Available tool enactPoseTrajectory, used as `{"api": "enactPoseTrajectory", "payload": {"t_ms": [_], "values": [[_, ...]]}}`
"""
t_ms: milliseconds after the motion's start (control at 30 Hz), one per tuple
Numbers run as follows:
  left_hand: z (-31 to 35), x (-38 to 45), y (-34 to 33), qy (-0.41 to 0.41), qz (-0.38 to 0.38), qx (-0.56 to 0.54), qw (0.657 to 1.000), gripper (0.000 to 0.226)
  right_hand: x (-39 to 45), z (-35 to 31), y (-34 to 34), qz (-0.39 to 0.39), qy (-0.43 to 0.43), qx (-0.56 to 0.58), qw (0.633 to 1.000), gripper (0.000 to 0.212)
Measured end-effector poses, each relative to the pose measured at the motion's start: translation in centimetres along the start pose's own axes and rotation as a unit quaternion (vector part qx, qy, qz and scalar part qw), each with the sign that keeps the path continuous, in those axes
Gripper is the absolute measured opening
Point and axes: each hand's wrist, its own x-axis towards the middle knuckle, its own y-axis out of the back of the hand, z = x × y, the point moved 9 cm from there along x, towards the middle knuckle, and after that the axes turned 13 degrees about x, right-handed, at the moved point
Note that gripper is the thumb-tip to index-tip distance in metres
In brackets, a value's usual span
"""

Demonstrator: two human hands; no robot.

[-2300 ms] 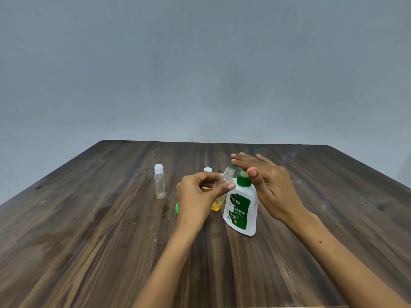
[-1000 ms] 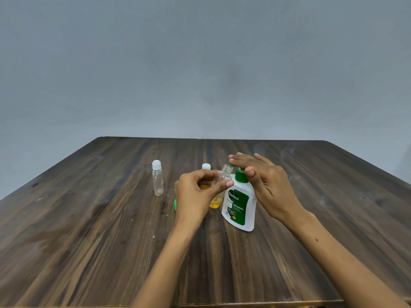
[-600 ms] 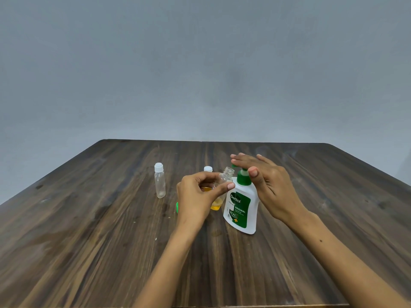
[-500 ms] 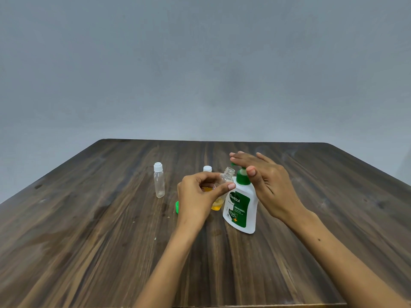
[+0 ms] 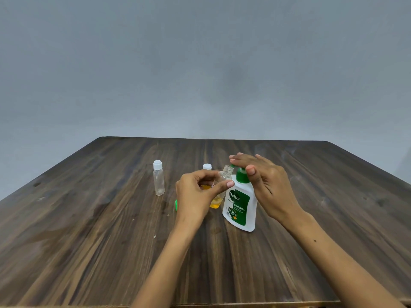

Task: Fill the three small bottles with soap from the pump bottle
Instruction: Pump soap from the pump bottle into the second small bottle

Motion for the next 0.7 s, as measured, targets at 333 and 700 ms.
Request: {"api": "enactPoseTrajectory", "payload": {"t_ms": [333,700], "values": [[0.07,-0.13,-0.09,-0.003,0.001,-0.004,1.0,0.033,-0.37,0.34,0.05,0.01,-0.007,0.006,1.0,0.076],[0.07,-0.08,0.01,0.001,0.001,0.004,1.0,0.036,-0.18,-0.19,0.0,0.009,0.003,-0.014,1.0,0.077]]}}
